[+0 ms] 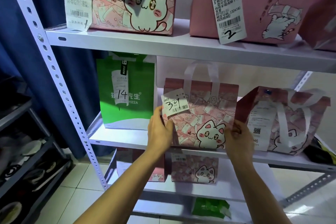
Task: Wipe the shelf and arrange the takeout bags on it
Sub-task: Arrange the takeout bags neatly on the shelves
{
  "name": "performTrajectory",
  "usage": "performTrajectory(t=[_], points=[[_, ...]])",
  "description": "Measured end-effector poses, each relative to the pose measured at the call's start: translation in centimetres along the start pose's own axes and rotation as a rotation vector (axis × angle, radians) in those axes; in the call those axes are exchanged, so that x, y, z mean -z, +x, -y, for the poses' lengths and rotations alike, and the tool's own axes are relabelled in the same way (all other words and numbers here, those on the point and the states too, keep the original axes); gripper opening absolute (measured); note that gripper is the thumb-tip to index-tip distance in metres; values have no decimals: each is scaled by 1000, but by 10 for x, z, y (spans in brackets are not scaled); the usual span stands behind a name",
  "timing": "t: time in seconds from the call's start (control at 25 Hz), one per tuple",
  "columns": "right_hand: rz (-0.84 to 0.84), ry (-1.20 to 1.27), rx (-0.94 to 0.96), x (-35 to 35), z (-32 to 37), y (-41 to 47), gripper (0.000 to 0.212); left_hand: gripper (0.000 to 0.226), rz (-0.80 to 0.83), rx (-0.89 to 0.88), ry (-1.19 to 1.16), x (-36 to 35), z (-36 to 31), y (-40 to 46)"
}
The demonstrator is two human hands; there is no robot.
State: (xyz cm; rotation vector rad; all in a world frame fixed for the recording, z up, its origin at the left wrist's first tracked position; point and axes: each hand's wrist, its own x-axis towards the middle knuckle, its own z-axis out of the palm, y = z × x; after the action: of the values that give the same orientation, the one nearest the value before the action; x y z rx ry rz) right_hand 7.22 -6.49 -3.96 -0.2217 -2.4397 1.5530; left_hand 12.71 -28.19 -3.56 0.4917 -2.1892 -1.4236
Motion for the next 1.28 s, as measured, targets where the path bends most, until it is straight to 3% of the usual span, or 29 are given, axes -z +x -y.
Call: performTrajectory(t=[0.2, 0.48, 0.8, 1.08, 1.28], points=[[34, 96, -25, -11, -1, 0, 45, 68, 96, -42, -5, -2, 10, 3], [93, 170, -35, -13, -6, -3, 63, 81, 172, -41, -12, 0, 15, 1], [17, 259, 37, 15, -23, -19, 38, 62, 40, -238, 28, -5, -19, -46], [-46, 291, 67, 88, -54, 6, 27, 46, 122, -324, 39, -77, -56, -76], [-256, 333, 92, 151, -75, 48, 24, 42, 174, -363, 124, -130, -79, -81]])
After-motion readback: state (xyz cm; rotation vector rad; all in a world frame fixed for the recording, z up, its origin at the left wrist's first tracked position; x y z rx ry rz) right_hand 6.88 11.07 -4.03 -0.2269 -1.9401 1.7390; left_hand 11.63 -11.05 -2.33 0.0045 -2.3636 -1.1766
